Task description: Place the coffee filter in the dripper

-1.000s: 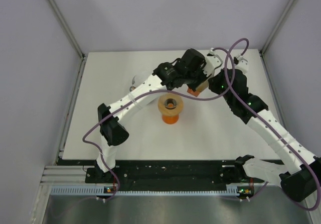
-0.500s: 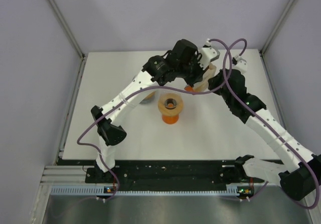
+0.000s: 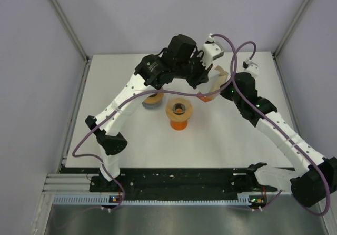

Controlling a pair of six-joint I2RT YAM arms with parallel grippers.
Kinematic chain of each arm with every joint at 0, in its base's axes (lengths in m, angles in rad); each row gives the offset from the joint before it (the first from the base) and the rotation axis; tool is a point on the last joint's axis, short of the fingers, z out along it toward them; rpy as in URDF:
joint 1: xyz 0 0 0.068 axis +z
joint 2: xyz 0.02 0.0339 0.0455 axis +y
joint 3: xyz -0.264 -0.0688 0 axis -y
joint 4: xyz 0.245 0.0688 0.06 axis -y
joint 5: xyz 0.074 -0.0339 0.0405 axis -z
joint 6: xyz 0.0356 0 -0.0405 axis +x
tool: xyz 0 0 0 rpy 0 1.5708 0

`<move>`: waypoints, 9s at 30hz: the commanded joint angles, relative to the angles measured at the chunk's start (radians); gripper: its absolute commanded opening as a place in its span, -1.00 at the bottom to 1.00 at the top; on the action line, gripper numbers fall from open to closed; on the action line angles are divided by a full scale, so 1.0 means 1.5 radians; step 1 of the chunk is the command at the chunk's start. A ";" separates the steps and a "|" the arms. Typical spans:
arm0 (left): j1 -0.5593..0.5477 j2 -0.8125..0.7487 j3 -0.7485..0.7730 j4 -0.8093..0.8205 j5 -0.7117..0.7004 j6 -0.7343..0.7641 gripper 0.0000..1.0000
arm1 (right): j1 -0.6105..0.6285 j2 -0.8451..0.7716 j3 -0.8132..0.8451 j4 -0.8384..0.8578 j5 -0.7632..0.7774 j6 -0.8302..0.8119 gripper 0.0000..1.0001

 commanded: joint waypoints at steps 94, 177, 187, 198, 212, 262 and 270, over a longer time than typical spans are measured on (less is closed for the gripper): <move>0.172 -0.165 -0.077 -0.062 0.180 0.025 0.20 | 0.032 0.076 0.219 -0.050 -0.382 -0.349 -1.00; 0.270 -0.162 -0.334 -0.019 0.116 -0.078 0.34 | 0.196 0.166 0.254 -0.062 -0.314 -0.315 -0.86; 0.346 -0.214 -0.459 0.087 0.197 -0.211 0.30 | 0.250 0.306 0.361 -0.193 -0.233 -0.329 -1.00; 0.350 -0.205 -0.553 0.162 0.283 -0.292 0.27 | 0.271 0.462 0.482 -0.330 -0.140 -0.340 -1.00; 0.344 -0.211 -0.595 0.197 0.301 -0.302 0.27 | 0.281 0.561 0.524 -0.395 -0.133 -0.323 -1.00; 0.408 -0.273 -0.727 0.419 0.499 -0.473 0.37 | 0.252 0.576 0.490 -0.344 -0.161 -0.266 -1.00; 0.392 -0.251 -0.748 0.385 0.442 -0.448 0.05 | 0.253 0.565 0.510 -0.335 -0.171 -0.266 -1.00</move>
